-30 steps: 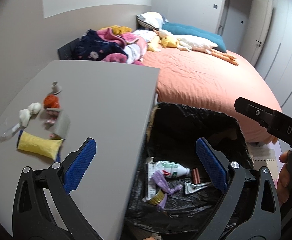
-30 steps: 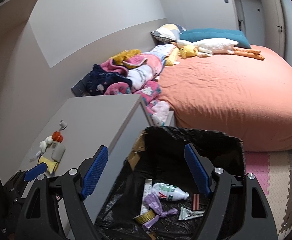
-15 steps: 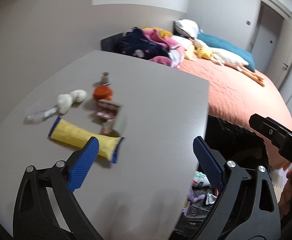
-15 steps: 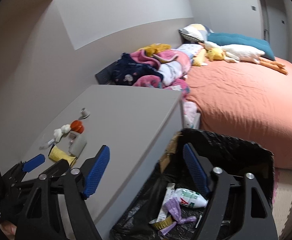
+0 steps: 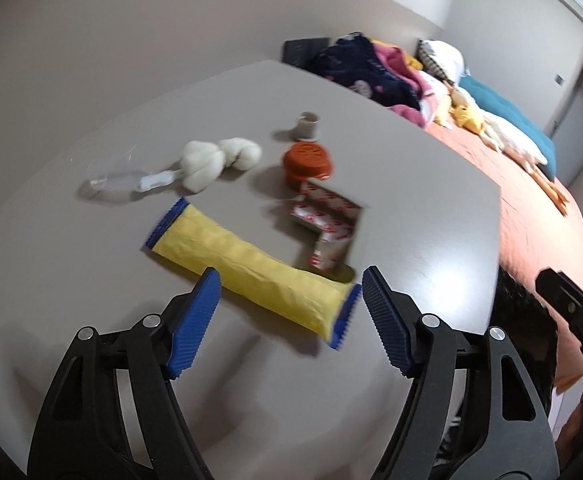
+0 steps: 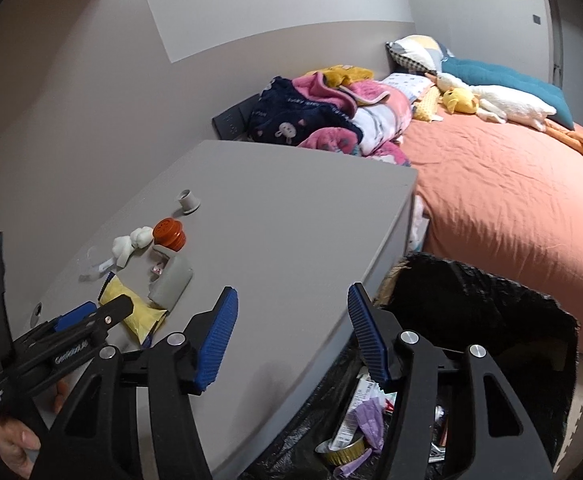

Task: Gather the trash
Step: 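Move both tools back over the yellow wrapper and grey foam on the table, then grasp the yellow wrapper with the left tool while the right tool grasps the grey foam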

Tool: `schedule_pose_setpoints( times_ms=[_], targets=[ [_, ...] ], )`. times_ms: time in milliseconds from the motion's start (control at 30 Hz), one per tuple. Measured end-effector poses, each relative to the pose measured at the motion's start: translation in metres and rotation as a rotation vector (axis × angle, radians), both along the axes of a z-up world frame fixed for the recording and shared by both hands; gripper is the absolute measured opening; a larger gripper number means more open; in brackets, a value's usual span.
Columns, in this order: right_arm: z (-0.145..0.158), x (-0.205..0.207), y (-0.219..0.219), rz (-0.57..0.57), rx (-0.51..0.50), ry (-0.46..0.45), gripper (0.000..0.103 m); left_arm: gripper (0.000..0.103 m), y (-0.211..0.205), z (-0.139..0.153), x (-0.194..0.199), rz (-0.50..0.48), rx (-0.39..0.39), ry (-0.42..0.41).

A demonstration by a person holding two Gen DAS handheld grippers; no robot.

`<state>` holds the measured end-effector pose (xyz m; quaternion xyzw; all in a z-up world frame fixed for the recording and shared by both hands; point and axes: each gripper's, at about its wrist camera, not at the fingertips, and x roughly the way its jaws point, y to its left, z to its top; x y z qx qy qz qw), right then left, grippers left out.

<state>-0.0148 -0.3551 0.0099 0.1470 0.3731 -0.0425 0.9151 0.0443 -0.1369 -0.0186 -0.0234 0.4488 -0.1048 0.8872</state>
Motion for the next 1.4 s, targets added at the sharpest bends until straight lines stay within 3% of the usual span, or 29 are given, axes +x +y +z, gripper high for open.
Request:
schedule_pose_setpoints(
  times_ms=[433, 600, 800, 1133, 1400],
  targets=[
    [-0.011, 0.036, 0.023, 0.055, -0.011, 0.021, 0.060, 0.060, 0.017, -0.028, 0.034, 0.087, -0.007, 0.113],
    [-0.014, 0.045, 0.029, 0.080, -0.005, 0.028, 0.060, 0.048, 0.016, -0.030, 0.039, 0.083, 0.039, 0.108],
    [-0.019, 0.056, 0.043, 0.126, 0.013, 0.041, 0.060, 0.038, 0.025, -0.029, 0.039, 0.064, 0.030, 0.118],
    [-0.025, 0.072, 0.069, 0.164, 0.010, 0.063, 0.060, 0.016, 0.037, -0.027, 0.036, 0.056, 0.017, 0.040],
    [-0.036, 0.093, 0.091, 0.202, 0.017, 0.094, 0.057, 0.015, 0.045, -0.011, 0.030, 0.049, 0.019, -0.049]
  ],
)
